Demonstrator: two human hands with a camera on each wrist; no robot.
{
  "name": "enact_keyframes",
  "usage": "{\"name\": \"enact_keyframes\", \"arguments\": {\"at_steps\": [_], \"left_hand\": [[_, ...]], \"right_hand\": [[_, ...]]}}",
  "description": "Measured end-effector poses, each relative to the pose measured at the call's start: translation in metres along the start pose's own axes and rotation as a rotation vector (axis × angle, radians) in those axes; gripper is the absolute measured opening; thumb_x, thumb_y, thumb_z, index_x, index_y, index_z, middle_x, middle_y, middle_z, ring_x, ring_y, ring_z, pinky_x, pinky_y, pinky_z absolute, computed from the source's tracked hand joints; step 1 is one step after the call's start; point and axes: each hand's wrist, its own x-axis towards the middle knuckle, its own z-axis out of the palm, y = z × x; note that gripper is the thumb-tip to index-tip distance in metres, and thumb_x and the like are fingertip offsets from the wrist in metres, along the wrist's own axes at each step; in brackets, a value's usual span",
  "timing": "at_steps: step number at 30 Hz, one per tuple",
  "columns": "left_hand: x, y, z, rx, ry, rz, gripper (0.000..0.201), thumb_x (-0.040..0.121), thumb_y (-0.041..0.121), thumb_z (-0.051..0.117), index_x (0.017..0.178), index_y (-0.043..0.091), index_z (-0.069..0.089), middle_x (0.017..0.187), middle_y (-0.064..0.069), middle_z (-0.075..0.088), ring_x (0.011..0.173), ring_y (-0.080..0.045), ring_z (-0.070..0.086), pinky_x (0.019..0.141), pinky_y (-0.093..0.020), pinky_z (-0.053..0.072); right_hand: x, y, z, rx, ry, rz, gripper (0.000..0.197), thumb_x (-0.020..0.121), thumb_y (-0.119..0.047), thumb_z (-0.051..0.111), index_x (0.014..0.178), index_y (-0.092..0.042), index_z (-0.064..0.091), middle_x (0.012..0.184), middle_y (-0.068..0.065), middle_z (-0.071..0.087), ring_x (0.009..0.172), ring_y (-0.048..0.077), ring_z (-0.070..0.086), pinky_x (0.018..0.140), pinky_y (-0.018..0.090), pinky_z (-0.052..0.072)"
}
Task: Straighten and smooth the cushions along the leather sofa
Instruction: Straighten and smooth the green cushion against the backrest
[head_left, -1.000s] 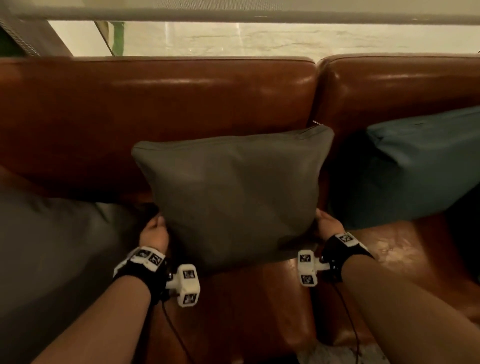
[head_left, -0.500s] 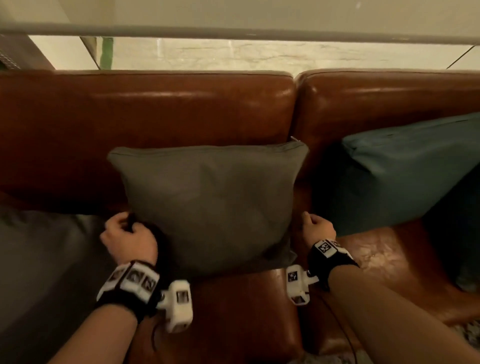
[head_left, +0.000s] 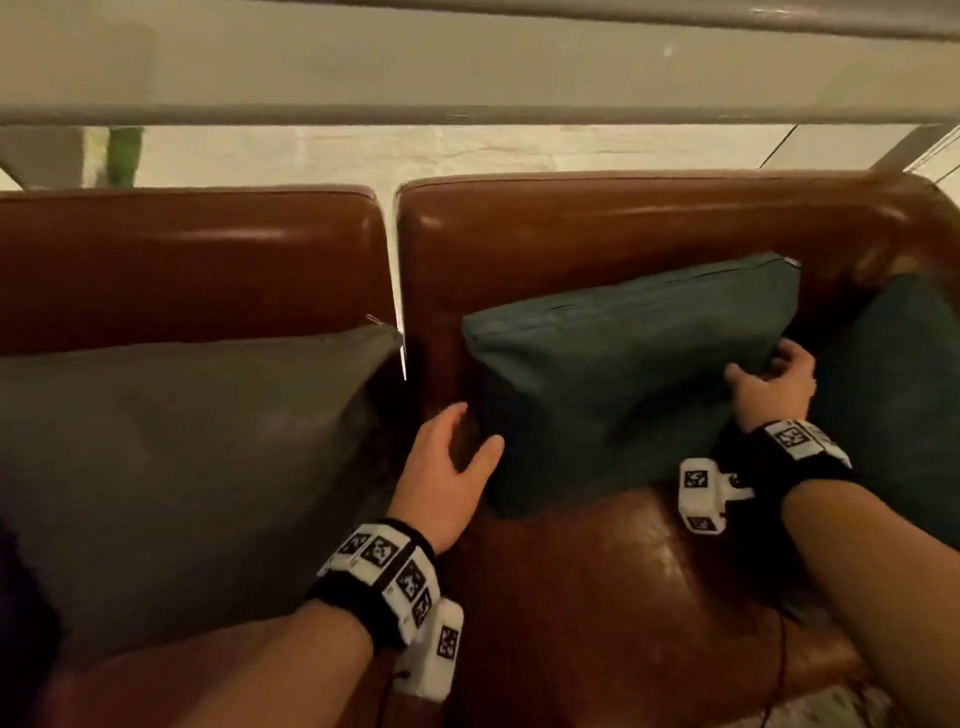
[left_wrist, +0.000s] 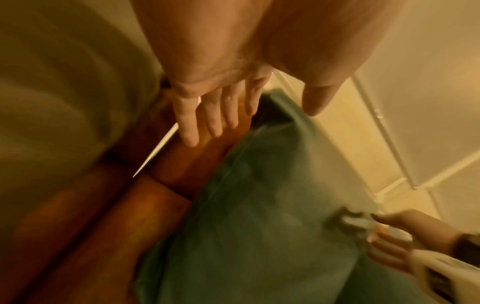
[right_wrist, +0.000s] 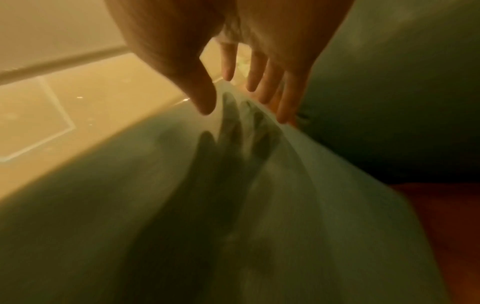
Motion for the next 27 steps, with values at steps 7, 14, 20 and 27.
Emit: {"name": "enact_keyframes", "arguments": {"at_steps": [7,14,20,27], "left_hand": [[0.061,0.044,0.086,-0.359,0.229,-0.092,0.060,0.080,0.035,0.077,0.128,0.039,0.041,0.127,0.011,0.059,0.121,-0.011,0.056,0.102,-0.028,0.043],[0.058,0.043,0.074,-0.244,0.413,-0.154,0.073,0.078,0.042,0.076,0.142,0.031,0.042,0.131,0.009,0.060,0.119,-0.013,0.058,0.105,-0.033,0.043],[0.041,0.059,0.095,0.351,0.567,-0.154,0.086,0.092,0.041,0.055,0.157,0.018,0.004,0.163,-0.009,0.006,0.148,-0.031,0.019,0.119,-0.042,0.022],[0.117,0.094,0.150,0.974,0.165,0.286,0.057,0.099,0.046,0.024,0.154,0.033,0.018,0.164,0.005,0.017,0.152,-0.024,0.010,0.122,-0.052,0.003]], "right_hand": [[0.099,0.041,-0.016,0.093,-0.460,-0.052,0.118,0.034,-0.069,0.087,0.139,-0.030,0.048,0.125,-0.002,0.064,0.109,0.019,0.063,0.097,0.041,0.051],[0.077,0.064,-0.025,0.008,-0.426,-0.183,0.071,0.067,-0.063,0.077,0.128,-0.032,0.057,0.123,0.001,0.064,0.112,0.023,0.062,0.100,0.043,0.048],[0.062,0.052,-0.014,-0.242,-0.307,-0.322,0.085,0.083,-0.045,0.072,0.152,-0.024,0.029,0.152,0.010,0.037,0.140,0.029,0.034,0.115,0.040,0.029],[0.040,-0.016,0.069,-0.660,-0.569,-1.039,0.053,0.103,-0.039,0.027,0.154,-0.028,0.026,0.162,-0.004,0.022,0.151,0.017,0.012,0.122,0.045,0.005]]}}
